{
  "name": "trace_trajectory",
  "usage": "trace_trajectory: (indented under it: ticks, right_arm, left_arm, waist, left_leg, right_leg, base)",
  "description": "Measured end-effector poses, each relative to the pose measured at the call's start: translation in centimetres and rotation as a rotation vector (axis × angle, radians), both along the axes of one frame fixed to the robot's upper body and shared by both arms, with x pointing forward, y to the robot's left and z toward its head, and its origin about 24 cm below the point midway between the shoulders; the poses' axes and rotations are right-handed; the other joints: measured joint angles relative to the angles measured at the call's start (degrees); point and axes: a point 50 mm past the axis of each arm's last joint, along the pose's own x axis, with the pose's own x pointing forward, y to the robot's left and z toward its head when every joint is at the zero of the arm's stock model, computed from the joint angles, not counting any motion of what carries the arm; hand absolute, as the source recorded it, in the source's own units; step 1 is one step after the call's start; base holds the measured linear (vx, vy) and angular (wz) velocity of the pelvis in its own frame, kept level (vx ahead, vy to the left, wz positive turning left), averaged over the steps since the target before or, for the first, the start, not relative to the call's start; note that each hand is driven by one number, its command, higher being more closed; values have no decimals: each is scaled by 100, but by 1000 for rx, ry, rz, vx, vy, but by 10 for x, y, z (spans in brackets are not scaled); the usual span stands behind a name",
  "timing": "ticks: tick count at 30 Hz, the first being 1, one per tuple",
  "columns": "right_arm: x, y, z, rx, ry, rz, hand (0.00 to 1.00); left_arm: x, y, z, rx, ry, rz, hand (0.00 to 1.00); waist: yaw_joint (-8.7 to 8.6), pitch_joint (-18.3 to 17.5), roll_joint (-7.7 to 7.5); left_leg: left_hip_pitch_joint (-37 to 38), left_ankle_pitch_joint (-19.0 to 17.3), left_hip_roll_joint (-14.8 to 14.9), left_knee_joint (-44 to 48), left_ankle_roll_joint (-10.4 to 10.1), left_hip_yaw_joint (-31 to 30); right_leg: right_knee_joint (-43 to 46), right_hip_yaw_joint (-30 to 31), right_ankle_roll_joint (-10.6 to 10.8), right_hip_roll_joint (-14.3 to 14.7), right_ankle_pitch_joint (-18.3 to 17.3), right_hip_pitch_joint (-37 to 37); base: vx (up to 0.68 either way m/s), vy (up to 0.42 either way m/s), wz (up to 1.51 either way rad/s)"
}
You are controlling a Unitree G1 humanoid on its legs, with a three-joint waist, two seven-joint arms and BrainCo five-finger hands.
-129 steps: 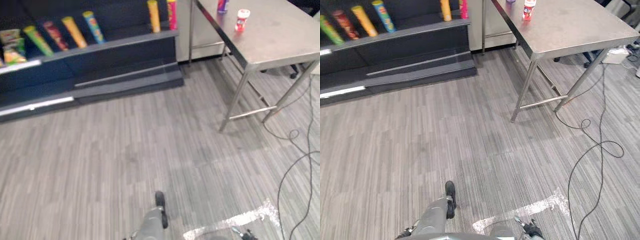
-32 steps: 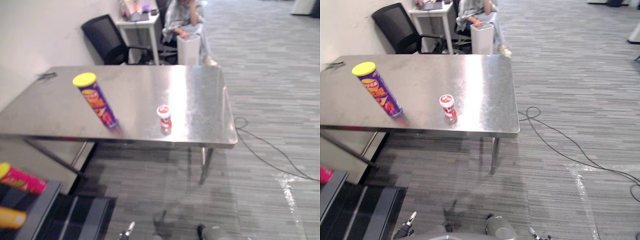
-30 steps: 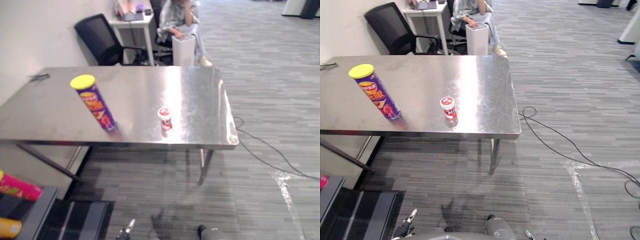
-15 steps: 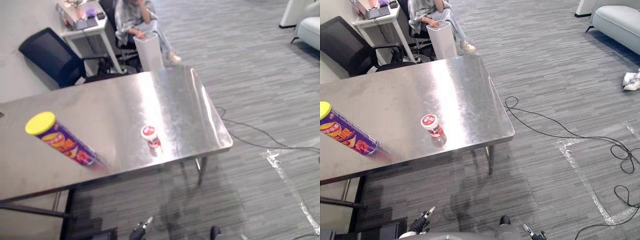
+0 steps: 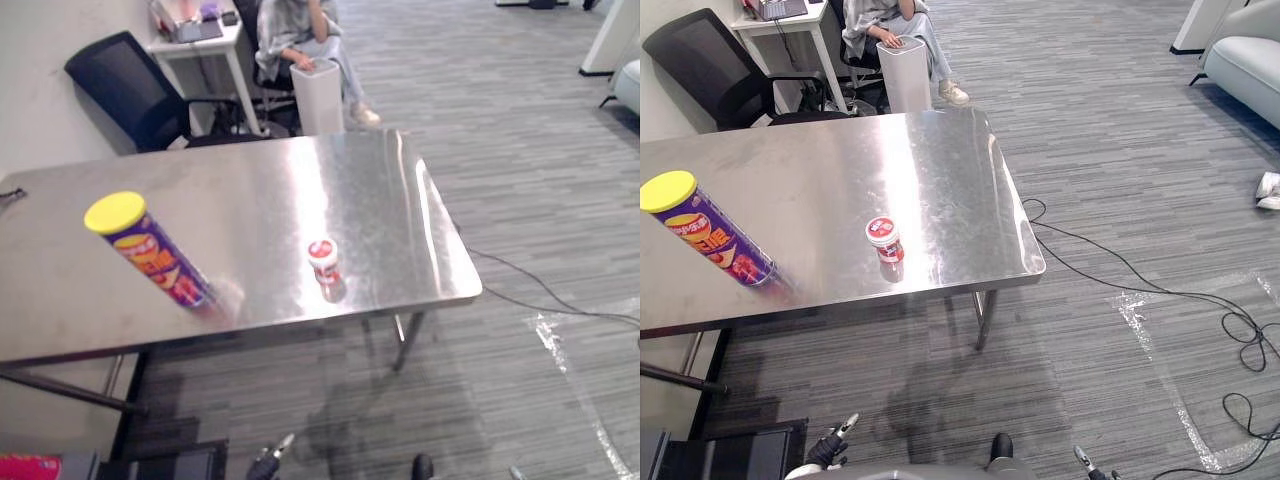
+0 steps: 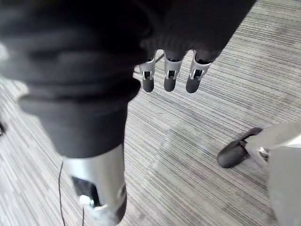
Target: Put the gum and the chips on the shelf.
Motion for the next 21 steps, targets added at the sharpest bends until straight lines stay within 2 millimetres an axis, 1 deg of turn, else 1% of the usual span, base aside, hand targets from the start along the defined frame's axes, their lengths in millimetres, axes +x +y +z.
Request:
trace_trajectory:
  ticks: [2, 3, 4, 5, 6, 7, 8, 9, 10, 11, 12, 13, 15, 16, 17, 18, 19, 21]
  right_arm:
    - [14, -22, 11, -72, -46, -10, 0]
    - [18, -30, 15, -98, -59, -7, 0]
    - [27, -44, 24, -154, -85, 1, 0]
    - [39, -62, 38, -232, -120, 26, 0]
    - [47, -69, 46, -273, -138, 49, 0]
    - [64, -84, 66, -379, -178, 122, 0]
    - [81, -94, 86, -487, -203, 208, 0]
    - [101, -101, 109, -601, -249, 295, 0]
    - [111, -101, 121, -647, -284, 327, 0]
    - [125, -100, 139, -729, -325, 395, 0]
    - [144, -90, 169, -853, -418, 504, 0]
    - [151, -85, 180, -895, -454, 542, 0]
    - [166, -72, 208, -1012, -552, 629, 0]
    - [169, -68, 215, -1034, -574, 649, 0]
    - [174, -60, 225, -1062, -625, 689, 0]
    - [179, -48, 236, -1085, -685, 741, 0]
    - [182, -41, 242, -1098, -721, 765, 0]
    - [189, -17, 259, -1123, -843, 871, 0]
  left_arm:
    - [-4, 3, -1, 2, 16, 22, 0]
    - [-5, 3, -1, 2, 18, 24, 0]
    - [-7, 3, -1, 3, 22, 26, 0]
    - [-8, 3, -1, 3, 25, 26, 0]
    - [-8, 3, -1, 3, 25, 26, 0]
    - [-9, 4, -1, 3, 27, 27, 0]
    - [-10, 4, -1, 4, 27, 26, 0]
    - [-10, 4, -1, 6, 22, 22, 0]
    - [-10, 4, -1, 7, 19, 21, 0]
    - [-10, 4, 0, 7, 17, 20, 0]
    - [-9, 3, 0, 6, 10, 14, 0]
    - [-8, 3, 0, 7, 4, 10, 0]
    - [-6, 2, 1, 5, -10, -8, 0]
    - [-6, 2, 1, 5, -12, -7, 0]
    - [-7, 2, 1, 4, -11, -11, 0]
    - [-7, 2, 2, 6, -15, -15, 0]
    - [-7, 3, 2, 7, -19, -17, 0]
    - [-9, 5, 3, 11, -16, -46, 0]
  waist:
    - [-1, -2, -6]
    - [-3, -5, 0]
    - [-4, -13, 12]
    - [-4, -19, 22]
    - [-7, -20, 23]
    - [-18, -34, 45]
    - [-20, -34, 46]
    - [-20, -36, 49]
    - [-22, -37, 50]
    - [-27, -36, 49]
    - [-33, -37, 50]
    - [-31, -37, 48]
    - [-18, -39, 35]
    - [-19, -39, 35]
    - [-19, -37, 32]
    - [-21, -39, 20]
    - [-20, -34, 14]
    - [-16, -28, -18]
  left_leg:
    - [6, 0, -4, -47, 0, -1]
    - [3, 0, -6, -47, 0, -1]
    - [-3, 0, -9, -50, 0, 0]
    - [-19, 0, -11, -56, 0, 2]
    - [-26, 0, -11, -58, 0, 3]
    - [-35, 0, -9, -60, 0, 4]
    - [-33, 0, -4, -60, 0, 3]
    - [-32, 0, -2, -59, 0, 1]
    - [-33, 0, -1, -59, 0, 1]
    - [-33, 0, 0, -58, 0, 1]
    - [-36, 0, 0, -51, 0, 2]
    - [-38, 1, -1, -46, 0, 2]
    - [-43, 3, -13, -28, 2, -7]
    - [-43, 5, -21, -16, 5, -11]
    - [-53, 5, -36, 29, 5, -21]
    - [-103, 9, -58, 100, 9, -27]
    - [-124, 11, -69, 127, 11, -34]
    - [-147, 13, -88, 189, 15, -77]
  right_leg:
    - [0, 0, 1, -5, 16, -24]
    - [0, 1, 1, -6, 17, -29]
    - [0, 5, 1, -8, 17, -46]
    - [0, 11, 2, -8, 17, -73]
    - [0, 14, 2, -8, 17, -83]
    - [0, 28, 2, -4, 18, -98]
    - [0, 45, 2, 5, 17, -104]
    - [1, 62, 2, 12, 17, -110]
    - [1, 72, 2, 14, 17, -115]
    - [2, 94, 2, 18, 18, -124]
    - [13, 121, 2, 22, 19, -142]
    - [32, 122, 2, 21, 19, -143]
    - [34, 106, 4, 5, 21, -128]
    - [34, 98, 4, -4, 21, -118]
    - [34, 95, 7, -26, 22, -101]
    - [34, 96, 13, -61, 26, -109]
    - [35, 96, 15, -77, 27, -116]
    - [35, 93, 22, -100, 31, -104]
  base:
    - [-45, -12, -2]
    - [-33, -11, -3]
    - [0, 0, 0]
    - [-20, -13, -3]
    - [-5, -12, -5]
    - [8, -13, -7]
    - [14, -15, -9]
    - [11, -14, -8]
    - [8, -13, -8]
    - [4, -12, -10]
    - [5, -11, -9]
    - [8, -9, -5]
    - [3, -1, 2]
    - [-2, 5, 5]
    - [0, 0, 0]
    - [0, 0, 0]
    - [0, 0, 0]
    - [-33, -7, 3]
